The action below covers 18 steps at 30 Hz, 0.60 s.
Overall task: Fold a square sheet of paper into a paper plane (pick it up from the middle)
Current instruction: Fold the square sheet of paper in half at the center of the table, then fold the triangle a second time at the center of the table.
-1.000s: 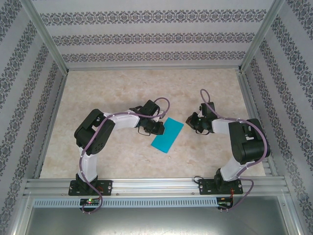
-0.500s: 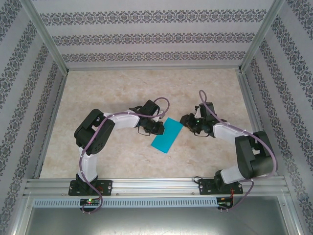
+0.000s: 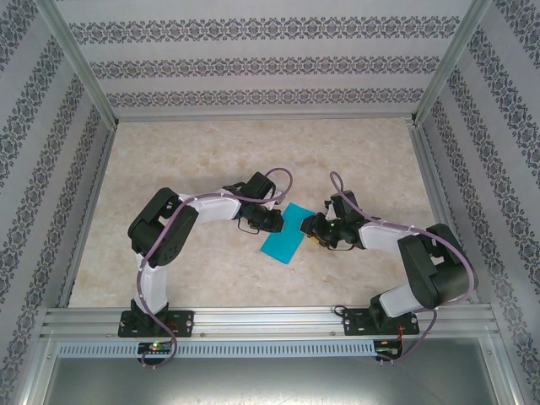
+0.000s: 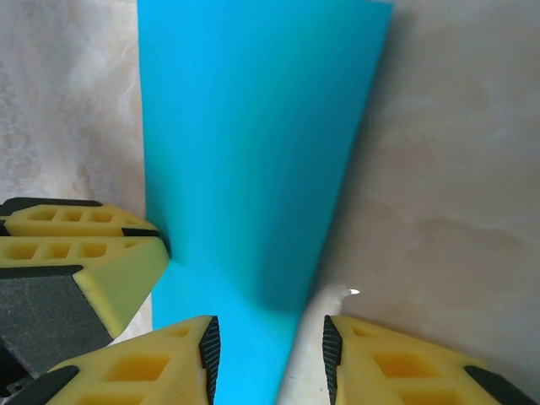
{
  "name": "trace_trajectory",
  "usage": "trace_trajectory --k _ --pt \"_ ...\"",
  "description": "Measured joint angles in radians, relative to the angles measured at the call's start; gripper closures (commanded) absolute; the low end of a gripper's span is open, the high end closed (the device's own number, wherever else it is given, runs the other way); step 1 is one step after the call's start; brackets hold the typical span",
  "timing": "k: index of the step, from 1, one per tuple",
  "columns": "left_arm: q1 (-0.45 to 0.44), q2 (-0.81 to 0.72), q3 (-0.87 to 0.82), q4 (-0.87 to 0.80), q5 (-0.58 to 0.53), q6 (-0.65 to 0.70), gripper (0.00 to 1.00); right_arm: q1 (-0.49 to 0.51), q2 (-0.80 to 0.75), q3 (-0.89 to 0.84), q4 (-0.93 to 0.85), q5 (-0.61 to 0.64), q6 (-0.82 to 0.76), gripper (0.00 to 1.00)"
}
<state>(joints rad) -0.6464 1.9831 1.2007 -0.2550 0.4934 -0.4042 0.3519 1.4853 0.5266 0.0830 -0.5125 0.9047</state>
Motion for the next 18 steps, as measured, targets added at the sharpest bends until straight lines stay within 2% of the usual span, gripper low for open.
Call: trace_trajectory --k 11,18 --pt "0.000 -0.007 -0.008 0.001 0.000 0.000 0.84 0.019 0.012 0.000 0.079 -0.022 0.060 0.64" --pt "0.000 -0.009 -0.010 0.000 0.003 0.000 0.83 0.047 0.012 -0.028 0.164 -0.032 0.108 0.72"
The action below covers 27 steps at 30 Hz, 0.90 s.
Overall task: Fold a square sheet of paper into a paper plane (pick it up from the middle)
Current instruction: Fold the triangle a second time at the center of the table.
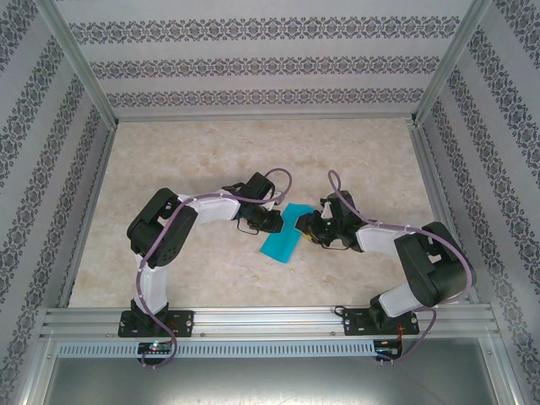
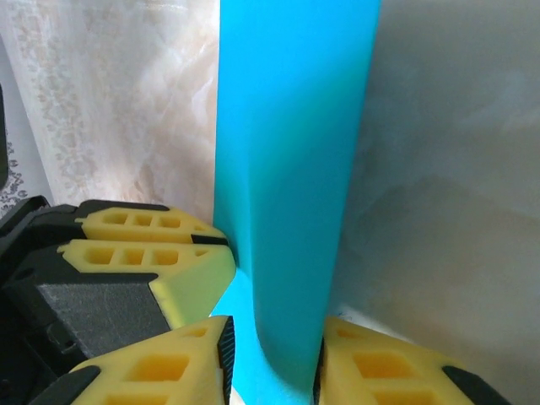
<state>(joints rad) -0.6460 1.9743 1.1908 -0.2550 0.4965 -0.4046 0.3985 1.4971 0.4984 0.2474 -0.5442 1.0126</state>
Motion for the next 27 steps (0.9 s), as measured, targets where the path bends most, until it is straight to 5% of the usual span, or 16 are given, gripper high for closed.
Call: trace_trajectory --k 10,17,27 --pt "0.000 -0.016 0.000 -0.043 0.004 -0.006 0.78 0.025 0.000 -0.010 0.029 -0.005 0.010 0.94" --pt "0.014 -0.103 -0.003 -0.151 -0.005 -0.017 0.73 0.037 0.000 0.027 0.014 -0.035 0.009 1.00" --pt "0.100 -0.398 -0.124 -0.196 -0.038 -0.055 0.43 0.111 0.072 0.157 0.071 -0.159 0.022 1.00"
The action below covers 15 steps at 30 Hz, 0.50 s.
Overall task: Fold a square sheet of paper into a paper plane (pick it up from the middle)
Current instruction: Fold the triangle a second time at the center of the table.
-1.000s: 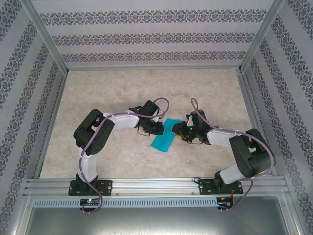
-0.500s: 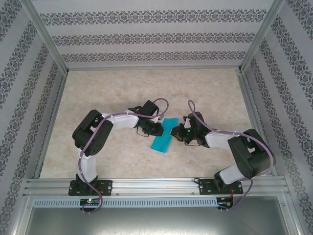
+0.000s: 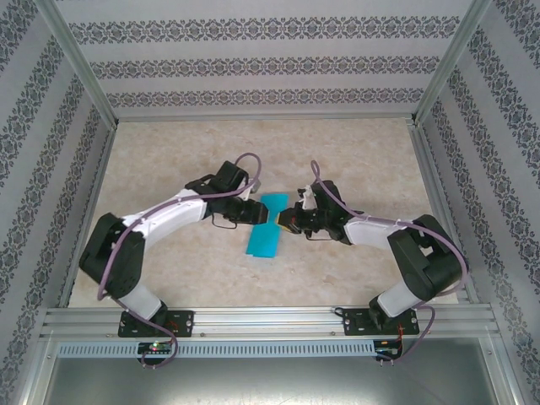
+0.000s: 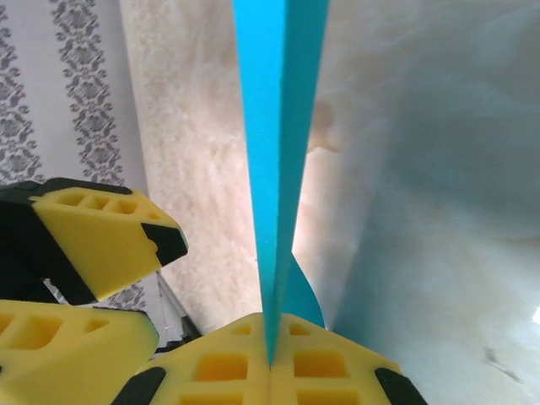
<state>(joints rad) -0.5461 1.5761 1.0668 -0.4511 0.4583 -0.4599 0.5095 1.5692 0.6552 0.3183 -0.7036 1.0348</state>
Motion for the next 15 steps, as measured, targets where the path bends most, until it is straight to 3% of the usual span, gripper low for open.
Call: trace_trajectory --k 8,15 --pt "0.042 -0.211 -0.183 -0.005 -0.006 -0.095 0.36 0.012 0.119 0.062 0.117 -0.068 0.055 1.00" --pt "0.042 -0.264 -0.317 0.041 0.039 -0.188 0.34 0.012 0.144 0.062 0.168 -0.077 0.091 1.00"
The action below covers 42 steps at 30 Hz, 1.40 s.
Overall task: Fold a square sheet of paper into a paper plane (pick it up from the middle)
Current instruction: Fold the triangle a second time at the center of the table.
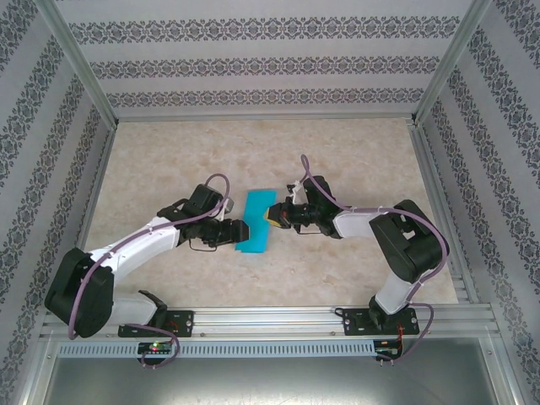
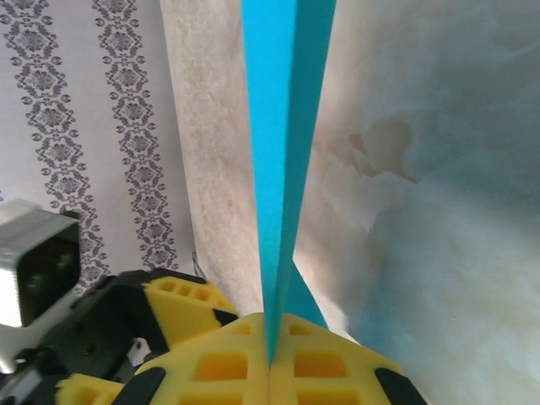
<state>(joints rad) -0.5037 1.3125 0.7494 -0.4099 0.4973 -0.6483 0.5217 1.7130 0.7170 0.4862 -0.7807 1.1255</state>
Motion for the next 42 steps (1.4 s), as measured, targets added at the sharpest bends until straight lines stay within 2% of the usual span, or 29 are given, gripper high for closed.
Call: trace_trajectory --k 14,25,42 --pt "0.002 -0.009 -0.087 0.168 0.078 -0.123 0.35 0.000 0.000 0.000 0.057 0.000 0.036 1.00" --pt "0.040 -0.021 -0.070 0.171 0.088 -0.123 0.36 0.000 0.021 -0.008 0.072 0.000 0.040 1.00" --pt "0.109 0.029 -0.008 0.179 0.201 -0.111 0.36 0.000 0.030 -0.027 0.132 -0.011 0.058 1.00"
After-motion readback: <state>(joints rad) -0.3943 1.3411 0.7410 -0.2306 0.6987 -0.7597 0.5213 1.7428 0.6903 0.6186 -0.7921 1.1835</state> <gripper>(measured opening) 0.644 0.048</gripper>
